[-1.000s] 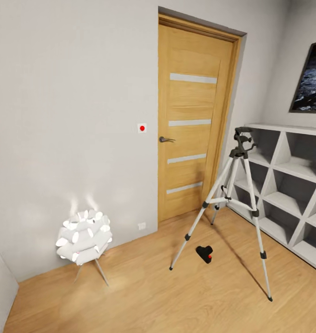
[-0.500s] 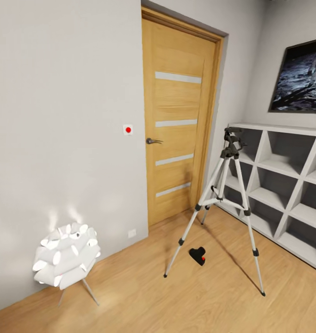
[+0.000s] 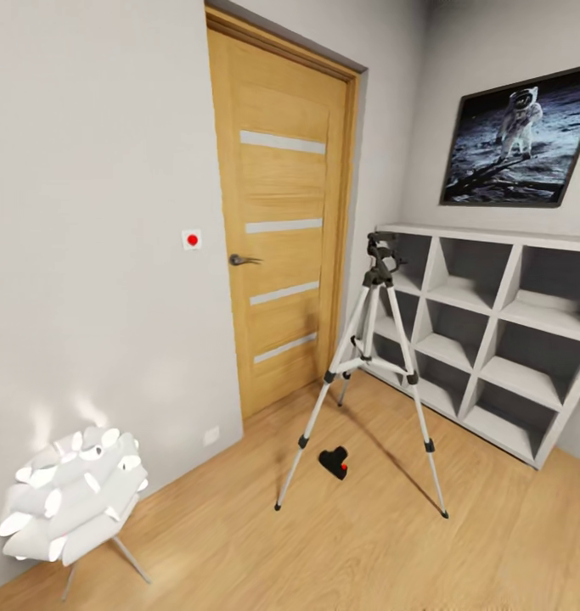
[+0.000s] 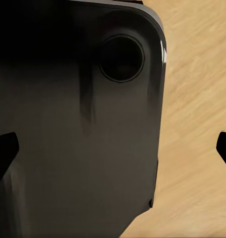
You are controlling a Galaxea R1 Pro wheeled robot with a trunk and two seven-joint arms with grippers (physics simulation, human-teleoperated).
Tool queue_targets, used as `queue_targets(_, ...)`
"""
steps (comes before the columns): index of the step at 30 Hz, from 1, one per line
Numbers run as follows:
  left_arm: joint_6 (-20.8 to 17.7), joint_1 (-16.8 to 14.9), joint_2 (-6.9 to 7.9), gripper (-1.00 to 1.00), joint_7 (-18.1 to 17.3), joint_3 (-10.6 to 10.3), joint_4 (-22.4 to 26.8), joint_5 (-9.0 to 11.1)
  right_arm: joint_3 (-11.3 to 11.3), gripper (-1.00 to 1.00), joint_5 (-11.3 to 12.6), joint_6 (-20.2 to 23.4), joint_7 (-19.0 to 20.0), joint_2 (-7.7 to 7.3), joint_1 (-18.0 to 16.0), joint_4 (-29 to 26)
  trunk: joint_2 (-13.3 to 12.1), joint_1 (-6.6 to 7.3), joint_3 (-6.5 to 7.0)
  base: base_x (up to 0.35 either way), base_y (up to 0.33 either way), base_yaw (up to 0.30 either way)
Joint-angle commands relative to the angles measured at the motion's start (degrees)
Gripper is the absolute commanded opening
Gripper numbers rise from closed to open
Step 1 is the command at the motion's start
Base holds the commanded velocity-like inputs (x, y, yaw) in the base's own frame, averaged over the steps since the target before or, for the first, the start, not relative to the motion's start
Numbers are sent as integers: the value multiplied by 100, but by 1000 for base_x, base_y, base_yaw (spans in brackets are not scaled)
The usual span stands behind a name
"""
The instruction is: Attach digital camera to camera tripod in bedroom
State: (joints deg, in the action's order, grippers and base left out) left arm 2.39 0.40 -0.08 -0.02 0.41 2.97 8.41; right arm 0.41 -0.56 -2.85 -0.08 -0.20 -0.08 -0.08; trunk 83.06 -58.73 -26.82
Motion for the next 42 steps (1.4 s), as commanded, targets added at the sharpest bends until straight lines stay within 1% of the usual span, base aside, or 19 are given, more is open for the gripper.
queue_targets(1,7,4,-1,100,1,1,10,48,3,100,-6,-14,-1,-1,-1,-1,2,0,-4,0,0,-284)
queue_targets(14,7,4,6,100,-2,2,10,56,3,100,-6,-14,-1,-5,-1,-1,2,0,-4,2,0,-284)
queue_targets(17,6,4,6,100,-19,-4,10,56,3,100,-6,-9,-1,-6,-1,-1,2,0,-4,204,0,-189)
queue_targets(27,-2,4,0,100,-33,-14,2,47,3,100,24,0,-1,-27,-1,-1,2,0,-4,303,72,-26)
queue_targets(42,3,4,-1,100,-33,-14,2,47,3,100,21,3,-1,-28,-1,-1,2,0,-4,297,208,-1)
